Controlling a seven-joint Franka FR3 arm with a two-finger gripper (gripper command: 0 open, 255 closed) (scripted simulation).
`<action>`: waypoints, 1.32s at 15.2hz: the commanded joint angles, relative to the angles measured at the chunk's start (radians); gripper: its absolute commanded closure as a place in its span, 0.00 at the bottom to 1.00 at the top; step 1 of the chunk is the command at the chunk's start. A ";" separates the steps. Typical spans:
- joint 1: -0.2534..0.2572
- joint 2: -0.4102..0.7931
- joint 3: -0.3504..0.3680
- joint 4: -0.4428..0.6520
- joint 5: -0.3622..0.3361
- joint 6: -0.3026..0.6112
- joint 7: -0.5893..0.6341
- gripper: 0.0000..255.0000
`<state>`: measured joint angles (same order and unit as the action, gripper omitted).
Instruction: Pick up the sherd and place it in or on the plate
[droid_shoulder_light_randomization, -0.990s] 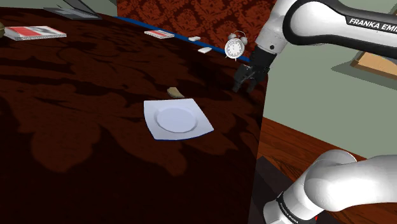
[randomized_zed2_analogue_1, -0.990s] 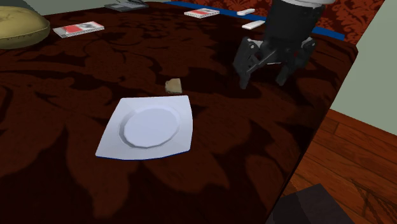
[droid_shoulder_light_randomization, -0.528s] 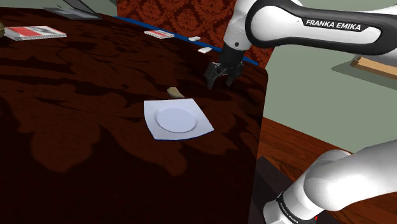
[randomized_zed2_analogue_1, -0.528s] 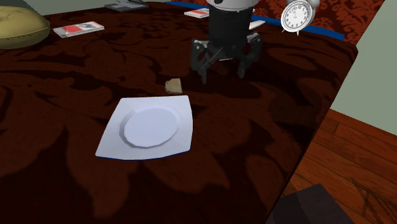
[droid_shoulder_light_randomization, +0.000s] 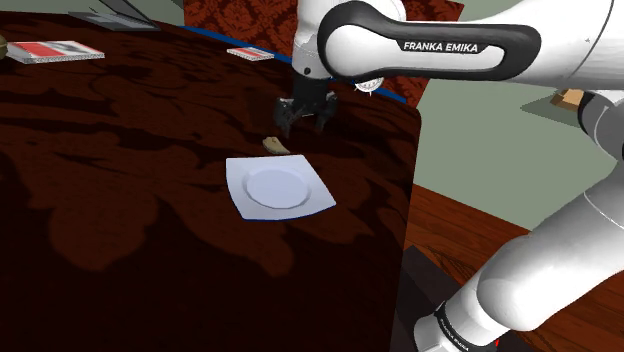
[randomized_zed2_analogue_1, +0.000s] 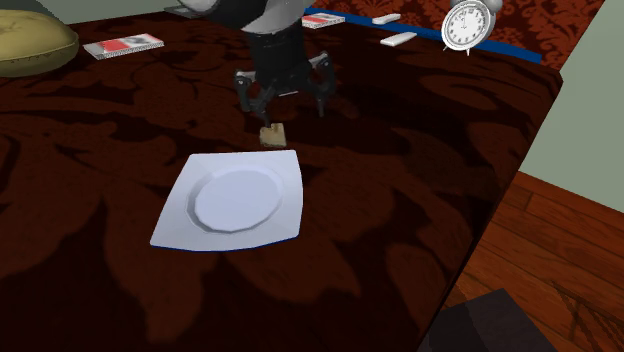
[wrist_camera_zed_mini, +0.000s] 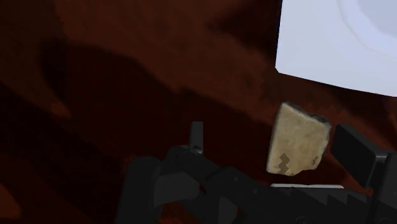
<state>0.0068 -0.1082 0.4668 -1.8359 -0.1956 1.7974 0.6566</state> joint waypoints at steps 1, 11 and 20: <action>0.013 0.109 0.039 0.100 -0.083 -0.028 0.080 0.00; 0.078 0.327 0.059 0.257 -0.252 -0.057 0.209 0.00; 0.071 0.328 0.055 0.226 -0.255 -0.024 0.213 0.00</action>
<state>0.0778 0.2198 0.5217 -1.6098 -0.4505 1.7736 0.8692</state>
